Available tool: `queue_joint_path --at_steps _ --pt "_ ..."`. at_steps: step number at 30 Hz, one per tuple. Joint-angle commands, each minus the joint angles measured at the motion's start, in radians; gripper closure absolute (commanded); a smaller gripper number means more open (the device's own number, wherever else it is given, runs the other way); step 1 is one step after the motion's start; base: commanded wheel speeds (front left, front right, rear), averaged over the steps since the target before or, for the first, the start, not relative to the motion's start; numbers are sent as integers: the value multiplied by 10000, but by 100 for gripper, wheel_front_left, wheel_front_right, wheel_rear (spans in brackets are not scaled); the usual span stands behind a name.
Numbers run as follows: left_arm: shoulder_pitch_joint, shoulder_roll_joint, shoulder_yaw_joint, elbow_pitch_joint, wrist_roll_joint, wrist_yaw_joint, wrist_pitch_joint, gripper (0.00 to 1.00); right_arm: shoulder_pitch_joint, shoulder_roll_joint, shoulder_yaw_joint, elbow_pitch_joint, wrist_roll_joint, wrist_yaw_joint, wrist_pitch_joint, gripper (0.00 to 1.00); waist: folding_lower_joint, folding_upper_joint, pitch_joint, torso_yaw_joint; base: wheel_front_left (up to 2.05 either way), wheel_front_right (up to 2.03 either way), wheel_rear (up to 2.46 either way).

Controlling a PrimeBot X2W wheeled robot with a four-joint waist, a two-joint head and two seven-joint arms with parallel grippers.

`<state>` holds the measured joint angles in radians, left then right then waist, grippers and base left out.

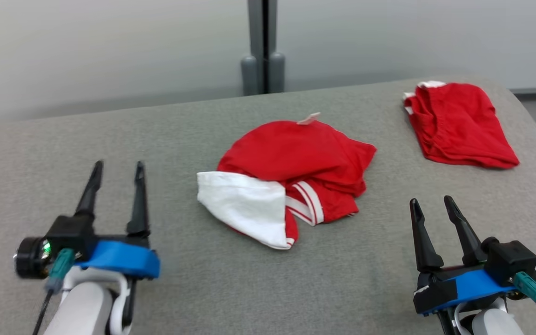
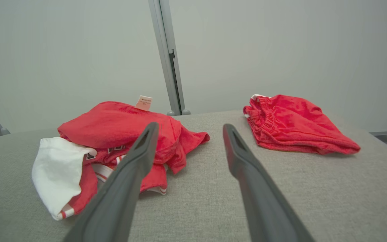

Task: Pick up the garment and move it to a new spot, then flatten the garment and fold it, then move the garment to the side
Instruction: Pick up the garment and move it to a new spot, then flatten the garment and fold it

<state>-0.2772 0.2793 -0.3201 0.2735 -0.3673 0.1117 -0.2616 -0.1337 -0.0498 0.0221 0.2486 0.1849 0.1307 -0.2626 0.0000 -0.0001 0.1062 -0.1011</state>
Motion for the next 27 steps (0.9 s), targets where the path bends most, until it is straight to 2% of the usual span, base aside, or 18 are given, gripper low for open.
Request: queue_joint_path --at_steps 1,6,12,27 --pt "205 58 137 -116 61 61 -42 0 155 -14 -14 42 -22 3 -30 0 0 1 16 92 0 0 0" --pt "1335 161 1149 -641 209 238 -43 0 221 -17 -36 73 -57 1 -30 0 0 1 -120 546 0 0 0" --pt "2327 -11 1981 -1253 574 173 -45 0 410 -19 -120 121 -138 1 -30 0 0 1 -287 982 0 0 0" --pt "3379 -1037 2760 -1069 1407 -734 -47 0 854 -19 171 396 -395 3 -30 0 0 1 -677 1072 0 0 0"
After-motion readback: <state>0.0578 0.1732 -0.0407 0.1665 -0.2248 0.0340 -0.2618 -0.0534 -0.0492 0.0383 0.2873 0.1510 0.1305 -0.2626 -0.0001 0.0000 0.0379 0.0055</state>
